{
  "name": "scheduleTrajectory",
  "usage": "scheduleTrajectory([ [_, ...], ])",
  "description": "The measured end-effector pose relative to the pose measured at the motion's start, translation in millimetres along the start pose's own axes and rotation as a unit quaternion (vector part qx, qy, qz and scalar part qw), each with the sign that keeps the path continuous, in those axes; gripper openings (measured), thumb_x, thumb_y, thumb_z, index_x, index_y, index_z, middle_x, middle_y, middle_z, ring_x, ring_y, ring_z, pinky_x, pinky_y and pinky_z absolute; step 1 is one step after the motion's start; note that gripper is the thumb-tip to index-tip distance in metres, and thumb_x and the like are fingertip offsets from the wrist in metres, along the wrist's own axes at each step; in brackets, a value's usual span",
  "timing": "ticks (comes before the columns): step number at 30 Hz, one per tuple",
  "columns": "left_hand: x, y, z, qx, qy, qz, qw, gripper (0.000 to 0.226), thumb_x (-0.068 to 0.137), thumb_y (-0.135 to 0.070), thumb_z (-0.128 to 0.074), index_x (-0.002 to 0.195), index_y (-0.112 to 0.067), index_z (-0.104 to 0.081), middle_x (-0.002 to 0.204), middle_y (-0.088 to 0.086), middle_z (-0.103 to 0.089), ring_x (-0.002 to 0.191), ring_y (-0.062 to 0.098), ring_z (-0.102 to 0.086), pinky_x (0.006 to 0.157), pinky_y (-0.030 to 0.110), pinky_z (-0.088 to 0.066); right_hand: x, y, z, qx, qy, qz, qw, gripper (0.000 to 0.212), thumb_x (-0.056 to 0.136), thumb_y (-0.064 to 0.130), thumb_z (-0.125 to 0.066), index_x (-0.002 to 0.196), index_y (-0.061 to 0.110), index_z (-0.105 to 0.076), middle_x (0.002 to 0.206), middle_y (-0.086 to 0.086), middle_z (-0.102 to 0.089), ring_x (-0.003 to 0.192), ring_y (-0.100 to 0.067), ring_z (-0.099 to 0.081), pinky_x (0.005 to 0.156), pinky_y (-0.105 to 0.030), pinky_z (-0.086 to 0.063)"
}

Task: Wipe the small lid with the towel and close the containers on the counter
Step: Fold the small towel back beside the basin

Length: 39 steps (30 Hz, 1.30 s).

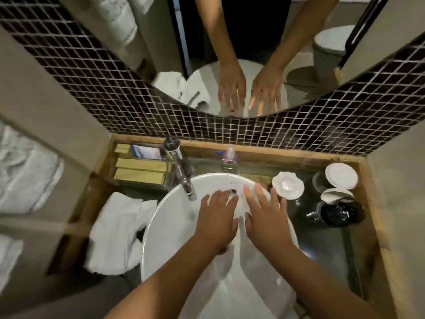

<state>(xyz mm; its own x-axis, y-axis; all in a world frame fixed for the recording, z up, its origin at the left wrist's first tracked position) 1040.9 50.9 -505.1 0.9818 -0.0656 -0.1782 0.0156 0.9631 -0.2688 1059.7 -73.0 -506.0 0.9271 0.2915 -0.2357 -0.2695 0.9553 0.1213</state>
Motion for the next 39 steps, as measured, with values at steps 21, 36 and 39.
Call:
scheduleTrajectory([
  [21,-190,256,-8,0.002,-0.044,0.287,0.957,0.077,0.074,-0.063,-0.070,0.136,-0.031,-0.038,0.123,0.004,-0.056,0.103,0.023,-0.056,0.084,0.038,-0.050,50,341,-78,0.037,0.075,0.229,0.970,0.047,0.097,0.057,-0.048,0.140,0.037,-0.050,0.132,-0.004,-0.064,0.132,-0.032,-0.051,0.121,-0.056,-0.021],
  [36,-199,279,35,0.008,-0.168,0.292,0.942,0.038,0.090,-0.041,-0.043,0.121,-0.026,-0.060,0.112,0.005,-0.068,0.095,0.022,-0.064,0.082,0.035,-0.050,46,376,-46,0.038,-0.030,0.302,0.952,0.043,0.088,0.029,-0.074,0.130,0.033,-0.066,0.114,-0.005,-0.068,0.106,-0.030,-0.061,0.099,-0.049,-0.045],
  [39,-203,266,8,0.023,-0.060,0.305,0.950,0.048,0.094,-0.049,-0.025,0.114,-0.026,-0.063,0.126,0.006,-0.063,0.109,0.024,-0.058,0.094,0.041,-0.044,44,364,-58,-0.005,-0.024,0.291,0.956,0.038,0.094,0.026,-0.065,0.132,0.031,-0.064,0.129,-0.007,-0.062,0.117,-0.031,-0.054,0.112,-0.053,-0.034],
])
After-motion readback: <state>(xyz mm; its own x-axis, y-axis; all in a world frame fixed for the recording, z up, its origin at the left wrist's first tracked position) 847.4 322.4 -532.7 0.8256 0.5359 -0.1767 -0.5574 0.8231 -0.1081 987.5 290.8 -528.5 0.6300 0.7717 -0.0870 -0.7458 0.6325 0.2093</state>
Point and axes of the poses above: each hand's wrist, its own x-axis towards the middle knuckle, its own z-axis out of the back of the hand, y = z × x, the point moved 7 cm from there along x, towards the middle knuckle
